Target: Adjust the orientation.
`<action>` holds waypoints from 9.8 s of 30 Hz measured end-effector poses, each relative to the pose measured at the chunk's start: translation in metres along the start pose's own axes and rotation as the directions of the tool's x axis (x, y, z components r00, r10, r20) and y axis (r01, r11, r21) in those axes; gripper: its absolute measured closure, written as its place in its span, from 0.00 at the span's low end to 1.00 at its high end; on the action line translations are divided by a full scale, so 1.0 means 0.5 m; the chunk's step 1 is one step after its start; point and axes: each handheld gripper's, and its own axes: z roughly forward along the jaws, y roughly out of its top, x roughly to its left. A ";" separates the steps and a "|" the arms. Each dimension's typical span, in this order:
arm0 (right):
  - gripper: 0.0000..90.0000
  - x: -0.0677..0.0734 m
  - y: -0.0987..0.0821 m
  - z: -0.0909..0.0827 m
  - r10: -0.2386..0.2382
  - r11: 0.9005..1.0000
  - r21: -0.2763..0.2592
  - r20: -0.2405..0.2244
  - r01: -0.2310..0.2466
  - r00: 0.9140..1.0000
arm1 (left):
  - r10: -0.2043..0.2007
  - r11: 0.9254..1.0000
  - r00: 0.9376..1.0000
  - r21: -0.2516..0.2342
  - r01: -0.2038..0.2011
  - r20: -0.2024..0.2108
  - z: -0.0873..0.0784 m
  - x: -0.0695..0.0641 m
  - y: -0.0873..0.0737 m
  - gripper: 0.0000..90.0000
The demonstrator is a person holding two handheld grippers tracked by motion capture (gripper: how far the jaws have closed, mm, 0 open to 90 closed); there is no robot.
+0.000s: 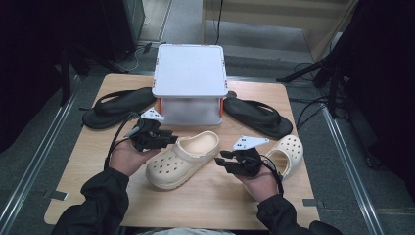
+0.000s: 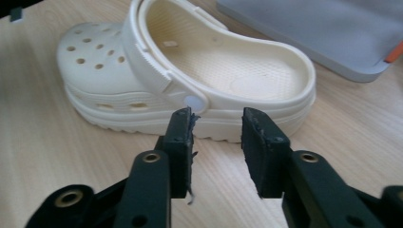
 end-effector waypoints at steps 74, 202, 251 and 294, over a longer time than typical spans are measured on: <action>1.00 0.012 0.017 0.079 -0.023 0.988 0.149 -0.055 0.031 0.998 | -0.069 0.995 0.994 0.065 0.075 -0.083 0.052 0.041 -0.054 1.00; 0.99 0.098 0.047 0.141 -0.004 0.999 0.038 -0.140 0.009 0.990 | -0.213 0.976 0.974 0.035 0.216 -0.076 0.054 0.130 -0.083 0.77; 0.67 -0.053 -0.079 -0.138 0.229 0.973 -0.038 0.205 -0.226 0.952 | -0.159 0.987 0.987 -0.009 0.159 0.033 0.023 0.116 -0.073 0.46; 0.56 -0.175 -0.123 -0.219 0.351 0.925 -0.035 0.452 -0.377 0.820 | -0.177 0.984 0.983 -0.002 0.177 0.041 0.024 0.121 -0.074 0.47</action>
